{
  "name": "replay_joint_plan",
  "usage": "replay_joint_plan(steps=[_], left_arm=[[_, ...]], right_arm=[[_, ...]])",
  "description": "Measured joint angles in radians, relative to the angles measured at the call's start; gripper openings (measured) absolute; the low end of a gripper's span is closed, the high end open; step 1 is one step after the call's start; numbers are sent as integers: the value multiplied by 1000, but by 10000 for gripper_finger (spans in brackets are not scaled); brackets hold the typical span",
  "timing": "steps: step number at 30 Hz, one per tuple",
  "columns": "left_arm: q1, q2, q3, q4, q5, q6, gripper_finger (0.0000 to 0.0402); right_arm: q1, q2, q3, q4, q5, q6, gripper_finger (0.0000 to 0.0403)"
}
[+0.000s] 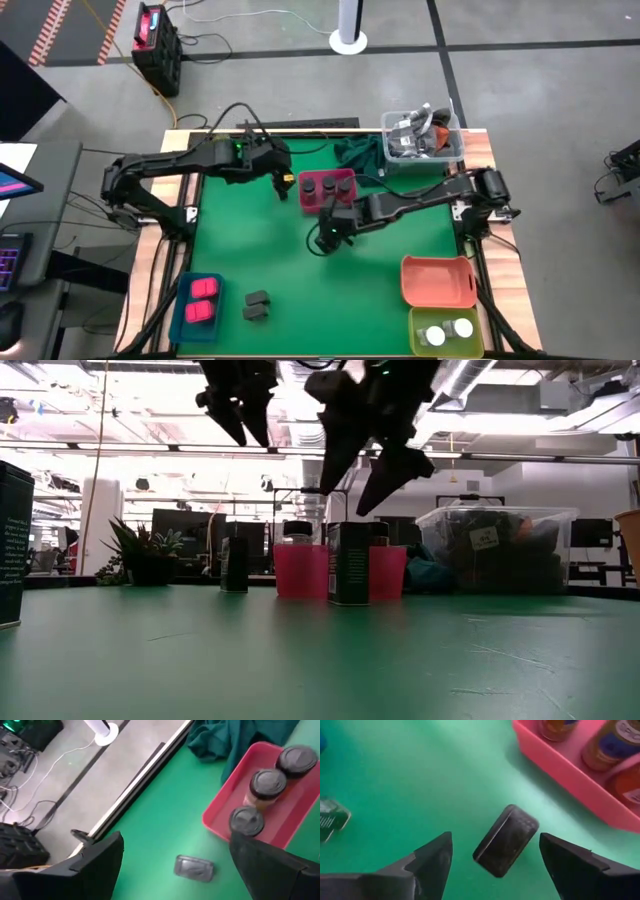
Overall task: Sort spices by type
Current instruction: Put the top left black seasoning can into the orange bin
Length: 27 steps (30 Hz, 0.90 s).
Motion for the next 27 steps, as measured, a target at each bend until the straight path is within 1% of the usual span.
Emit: replay_joint_plan(steps=[4, 9, 13, 16, 20, 23, 27], left_arm=[[24, -31, 0, -24, 2, 46, 348], [69, -72, 0, -34, 4, 118, 348], [108, -98, 0, -56, 30, 150, 348], [128, -118, 0, -75, 57, 154, 348], [136, -144, 0, -76, 62, 176, 348], [139, -159, 0, -75, 63, 186, 348], [139, -169, 0, -86, 62, 186, 348]], right_arm=[[-19, 63, 86, -110, -2, 43, 341], [-17, 126, 149, -137, -8, 65, 348], [-15, 149, 152, -149, -35, 113, 343], [-16, 156, 152, -157, -38, 123, 333], [-18, 172, 152, -150, -47, 99, 315], [-18, 181, 151, -146, -79, 76, 293], [-18, 175, 151, -151, -82, 34, 258]])
